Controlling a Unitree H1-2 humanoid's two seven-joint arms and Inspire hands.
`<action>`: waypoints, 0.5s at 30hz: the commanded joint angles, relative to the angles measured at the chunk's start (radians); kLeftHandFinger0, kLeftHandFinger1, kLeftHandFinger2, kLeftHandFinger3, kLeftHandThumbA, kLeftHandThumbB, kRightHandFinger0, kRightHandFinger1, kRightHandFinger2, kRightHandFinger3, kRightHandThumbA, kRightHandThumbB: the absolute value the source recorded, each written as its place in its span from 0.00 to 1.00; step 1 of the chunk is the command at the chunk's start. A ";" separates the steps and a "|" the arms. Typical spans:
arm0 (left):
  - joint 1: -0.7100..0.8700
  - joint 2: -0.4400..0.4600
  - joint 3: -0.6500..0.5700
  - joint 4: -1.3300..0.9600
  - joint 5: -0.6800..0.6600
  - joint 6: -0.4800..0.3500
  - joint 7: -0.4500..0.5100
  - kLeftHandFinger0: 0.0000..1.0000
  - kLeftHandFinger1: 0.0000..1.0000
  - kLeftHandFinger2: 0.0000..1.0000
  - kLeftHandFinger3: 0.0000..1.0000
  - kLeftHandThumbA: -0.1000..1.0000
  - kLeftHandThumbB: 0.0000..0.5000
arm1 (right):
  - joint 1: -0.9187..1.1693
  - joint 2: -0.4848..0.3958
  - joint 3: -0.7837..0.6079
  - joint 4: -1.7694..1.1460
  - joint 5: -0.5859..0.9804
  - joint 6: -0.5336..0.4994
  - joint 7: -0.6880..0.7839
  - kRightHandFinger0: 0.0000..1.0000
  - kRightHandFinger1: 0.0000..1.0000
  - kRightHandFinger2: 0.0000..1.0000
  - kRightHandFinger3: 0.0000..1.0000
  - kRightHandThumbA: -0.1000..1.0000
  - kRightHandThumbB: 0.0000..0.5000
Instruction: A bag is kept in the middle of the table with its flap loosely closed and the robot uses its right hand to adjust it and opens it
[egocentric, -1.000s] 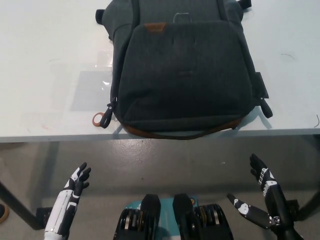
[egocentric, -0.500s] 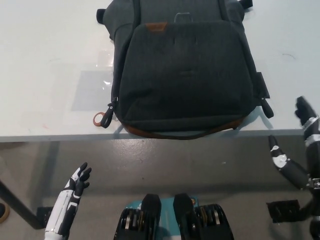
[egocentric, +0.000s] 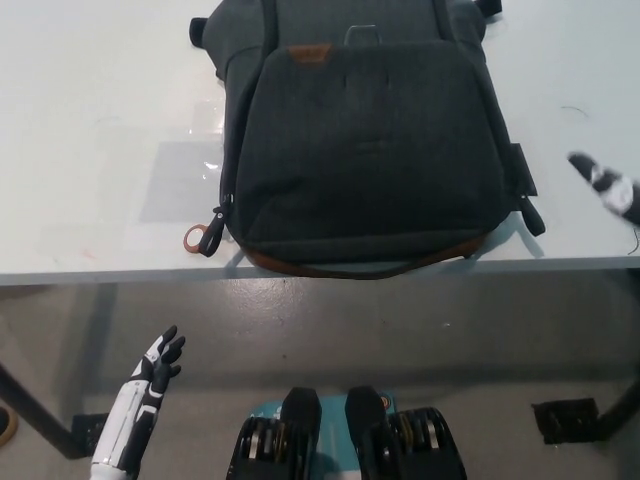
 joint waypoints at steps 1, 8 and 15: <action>-0.002 0.013 -0.005 -0.026 0.001 -0.036 -0.008 1.00 1.00 1.00 1.00 1.00 0.05 | -0.138 -0.040 0.026 0.105 0.067 0.136 0.079 1.00 1.00 1.00 1.00 1.00 0.78; 0.007 0.014 -0.002 -0.034 -0.001 -0.025 -0.010 1.00 1.00 1.00 1.00 1.00 0.06 | -0.331 -0.052 0.063 0.328 0.153 0.178 0.187 1.00 1.00 1.00 1.00 1.00 0.72; 0.005 0.015 -0.004 -0.028 0.001 -0.029 -0.012 1.00 1.00 1.00 1.00 1.00 0.09 | -0.483 -0.033 0.103 0.516 0.187 0.262 0.254 1.00 1.00 1.00 1.00 1.00 0.72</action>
